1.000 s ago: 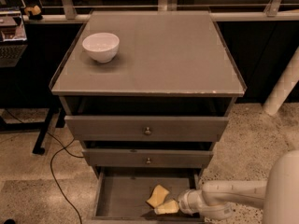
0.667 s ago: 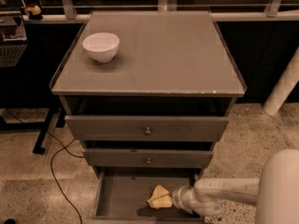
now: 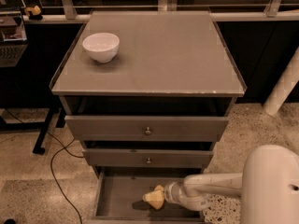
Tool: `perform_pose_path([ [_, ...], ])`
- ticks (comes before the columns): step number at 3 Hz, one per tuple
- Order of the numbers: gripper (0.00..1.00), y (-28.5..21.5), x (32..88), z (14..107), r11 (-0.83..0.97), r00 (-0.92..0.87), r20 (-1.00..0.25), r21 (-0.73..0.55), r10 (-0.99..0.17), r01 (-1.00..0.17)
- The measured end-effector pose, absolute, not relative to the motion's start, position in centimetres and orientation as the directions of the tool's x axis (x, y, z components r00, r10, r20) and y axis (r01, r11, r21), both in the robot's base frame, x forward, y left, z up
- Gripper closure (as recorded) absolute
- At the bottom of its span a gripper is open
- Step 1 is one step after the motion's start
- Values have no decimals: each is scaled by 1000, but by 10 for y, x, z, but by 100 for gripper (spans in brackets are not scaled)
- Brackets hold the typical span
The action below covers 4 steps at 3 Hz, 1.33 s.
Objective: Pick sponge from bottom drawer and place on counter
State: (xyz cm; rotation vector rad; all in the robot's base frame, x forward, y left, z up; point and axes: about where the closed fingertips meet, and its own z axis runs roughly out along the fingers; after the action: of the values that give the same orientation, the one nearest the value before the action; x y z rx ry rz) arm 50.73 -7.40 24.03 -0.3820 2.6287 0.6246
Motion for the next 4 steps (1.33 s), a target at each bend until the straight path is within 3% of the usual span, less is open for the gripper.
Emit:
perform_pose_path([
  [2,0,-75,513,184,905,-923,-372,354,-95,-235],
  [4,0,-61,518,135,920,-943,-325,343,-75,-192],
])
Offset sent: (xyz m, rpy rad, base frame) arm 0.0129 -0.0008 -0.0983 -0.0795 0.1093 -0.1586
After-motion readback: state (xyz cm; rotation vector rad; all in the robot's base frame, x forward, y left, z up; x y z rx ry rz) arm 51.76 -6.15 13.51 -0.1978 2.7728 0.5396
